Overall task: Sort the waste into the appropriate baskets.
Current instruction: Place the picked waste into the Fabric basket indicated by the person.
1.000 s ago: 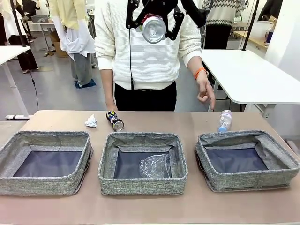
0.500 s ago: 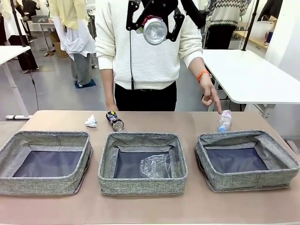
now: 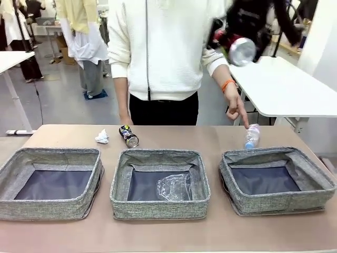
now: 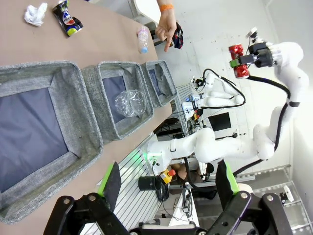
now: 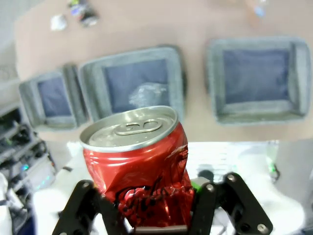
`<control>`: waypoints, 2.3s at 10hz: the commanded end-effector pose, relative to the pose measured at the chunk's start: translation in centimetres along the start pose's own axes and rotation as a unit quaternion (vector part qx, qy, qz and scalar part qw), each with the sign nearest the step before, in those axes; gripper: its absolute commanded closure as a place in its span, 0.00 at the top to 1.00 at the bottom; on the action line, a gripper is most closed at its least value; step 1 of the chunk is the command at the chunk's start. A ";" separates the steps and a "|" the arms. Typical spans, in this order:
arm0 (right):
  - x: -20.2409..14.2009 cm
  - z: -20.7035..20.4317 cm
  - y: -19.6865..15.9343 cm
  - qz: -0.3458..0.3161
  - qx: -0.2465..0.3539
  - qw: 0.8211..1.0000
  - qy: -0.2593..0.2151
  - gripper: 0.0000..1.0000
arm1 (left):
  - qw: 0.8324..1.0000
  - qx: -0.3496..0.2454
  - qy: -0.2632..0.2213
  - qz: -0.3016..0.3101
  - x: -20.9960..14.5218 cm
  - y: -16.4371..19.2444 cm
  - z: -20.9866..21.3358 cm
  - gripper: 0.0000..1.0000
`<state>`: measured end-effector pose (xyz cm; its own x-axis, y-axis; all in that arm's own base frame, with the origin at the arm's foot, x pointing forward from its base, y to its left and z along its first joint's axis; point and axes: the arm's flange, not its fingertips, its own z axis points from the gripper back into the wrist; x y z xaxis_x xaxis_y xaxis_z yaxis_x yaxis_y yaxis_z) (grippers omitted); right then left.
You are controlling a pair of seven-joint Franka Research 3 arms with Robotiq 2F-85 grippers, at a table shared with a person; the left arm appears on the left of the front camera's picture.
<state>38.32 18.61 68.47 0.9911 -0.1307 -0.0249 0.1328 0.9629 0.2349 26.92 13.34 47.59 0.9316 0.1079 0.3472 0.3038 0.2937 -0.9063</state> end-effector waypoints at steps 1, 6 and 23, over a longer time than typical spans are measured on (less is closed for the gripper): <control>-1.5 -3.5 -7.6 -0.042 0.008 0.999 -0.027 0.00 | 1.000 -0.010 -0.004 -0.010 0.0 -0.2 0.0 1.00; 0.2 -18.5 -19.8 -0.256 0.003 0.966 -0.043 0.00 | 1.000 -0.010 -0.004 -0.010 0.0 -0.2 0.0 1.00; 0.5 -20.8 -20.7 -0.326 0.029 0.943 -0.061 1.00 | 1.000 -0.010 -0.004 -0.010 0.0 -0.2 0.0 1.00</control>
<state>36.62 2.85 43.75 0.6979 -0.7129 -0.0680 0.7082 0.6729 0.2139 26.95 13.31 47.59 0.9313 0.1088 0.3476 0.3044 0.2917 -0.9068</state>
